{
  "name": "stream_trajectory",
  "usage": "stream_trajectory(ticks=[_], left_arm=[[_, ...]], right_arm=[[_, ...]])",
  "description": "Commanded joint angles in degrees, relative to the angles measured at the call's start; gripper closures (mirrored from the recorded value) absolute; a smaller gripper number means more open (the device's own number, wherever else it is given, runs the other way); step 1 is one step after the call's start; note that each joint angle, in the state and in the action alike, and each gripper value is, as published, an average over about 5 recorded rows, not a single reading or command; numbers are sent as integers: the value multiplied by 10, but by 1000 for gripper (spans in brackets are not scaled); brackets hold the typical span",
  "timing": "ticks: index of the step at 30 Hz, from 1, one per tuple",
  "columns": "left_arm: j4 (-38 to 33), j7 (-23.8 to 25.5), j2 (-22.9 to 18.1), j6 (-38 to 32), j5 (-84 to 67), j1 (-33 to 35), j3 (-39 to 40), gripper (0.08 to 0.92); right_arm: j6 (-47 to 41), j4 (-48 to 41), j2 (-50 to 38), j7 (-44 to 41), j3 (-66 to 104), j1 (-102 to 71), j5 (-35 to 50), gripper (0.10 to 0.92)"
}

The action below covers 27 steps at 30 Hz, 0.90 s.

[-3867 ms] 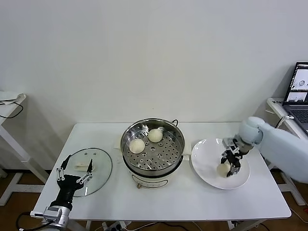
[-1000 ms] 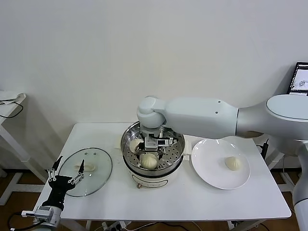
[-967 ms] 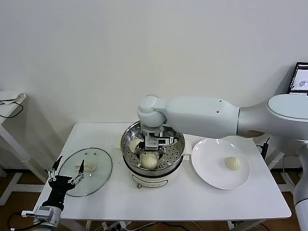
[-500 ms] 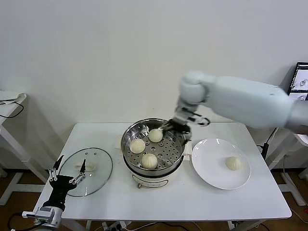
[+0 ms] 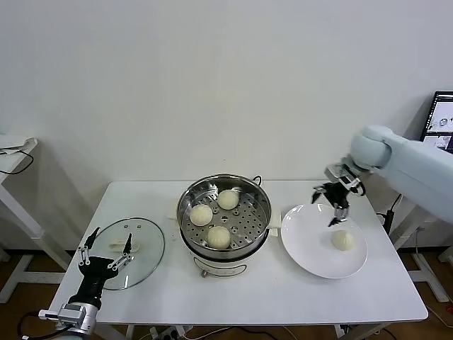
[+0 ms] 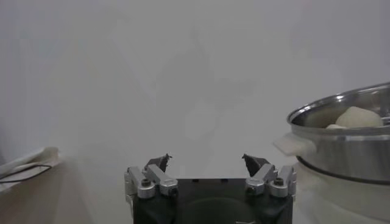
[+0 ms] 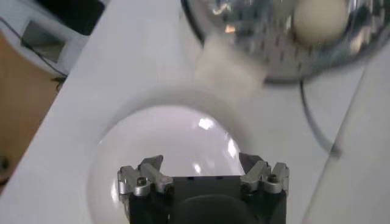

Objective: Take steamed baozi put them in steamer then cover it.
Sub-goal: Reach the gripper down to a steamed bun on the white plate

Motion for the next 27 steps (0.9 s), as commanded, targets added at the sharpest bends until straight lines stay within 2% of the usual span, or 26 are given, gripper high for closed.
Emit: stream_trajectory(ticks=[1,11,27], left_arm=[[2,-2,-1,1,2,-1,7,177],[4,-2,-3,-1,4,0,8,177],[7,-4,-5,-1,7,-3,11,177]], right_arm=[[-33,-92,-26,11,141,-155,-102,203],[-19,-142,20,23,192,-196,-147,203],[-15,-158,49,31,222,-221,-174,203]])
